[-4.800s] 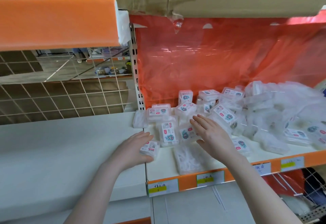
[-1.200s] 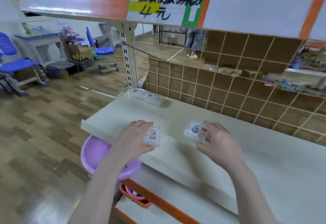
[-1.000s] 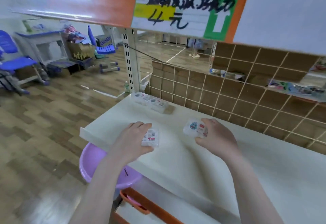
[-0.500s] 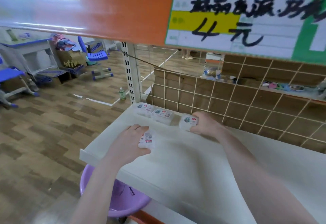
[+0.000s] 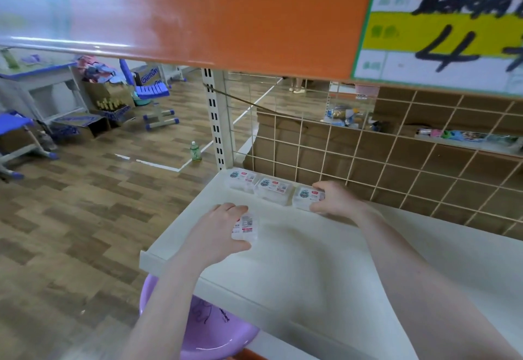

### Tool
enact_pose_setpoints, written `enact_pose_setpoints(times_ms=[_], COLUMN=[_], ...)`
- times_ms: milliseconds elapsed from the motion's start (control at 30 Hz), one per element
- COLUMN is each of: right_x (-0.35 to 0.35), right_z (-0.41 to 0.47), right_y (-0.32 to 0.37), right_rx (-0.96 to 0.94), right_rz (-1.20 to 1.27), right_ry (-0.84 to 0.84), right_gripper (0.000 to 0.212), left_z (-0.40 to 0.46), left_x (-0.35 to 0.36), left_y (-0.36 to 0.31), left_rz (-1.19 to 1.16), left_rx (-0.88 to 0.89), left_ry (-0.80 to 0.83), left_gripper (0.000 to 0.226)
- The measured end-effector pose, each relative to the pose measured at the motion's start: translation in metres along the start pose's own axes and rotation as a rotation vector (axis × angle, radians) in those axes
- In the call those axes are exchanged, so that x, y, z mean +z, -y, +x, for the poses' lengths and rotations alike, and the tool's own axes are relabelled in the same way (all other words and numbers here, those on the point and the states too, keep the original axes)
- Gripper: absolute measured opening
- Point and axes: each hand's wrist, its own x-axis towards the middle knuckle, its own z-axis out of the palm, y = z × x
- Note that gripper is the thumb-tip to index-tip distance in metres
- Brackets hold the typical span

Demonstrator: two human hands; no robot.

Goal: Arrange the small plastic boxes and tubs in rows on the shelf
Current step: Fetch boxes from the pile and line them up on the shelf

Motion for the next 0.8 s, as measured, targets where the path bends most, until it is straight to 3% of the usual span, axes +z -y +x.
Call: enact_pose_setpoints(times_ms=[467,600,800], right_x=[0.009,0.010,0.004], right_z=[0.003,-0.003,-0.036], right_y=[0.004,0.000,-0.017], right_rx=[0.010,0.008,0.055], right_rz=[0.040,0.065,0.041], right_ry=[-0.036,-0.054,-0.249], right_gripper=[0.059,0.075,0.058], left_z=[0.009,0.011,0.014], left_x=[-0.003,-0.004,0.000], left_y=[0.008,0.008,0.004], left_rz=[-0.023,-0.019,-0.016], left_rx=[0.056,0.073,0.101], left_ry=[0.011,0.022,0.032], left_gripper=[0.073,0.072,0.072])
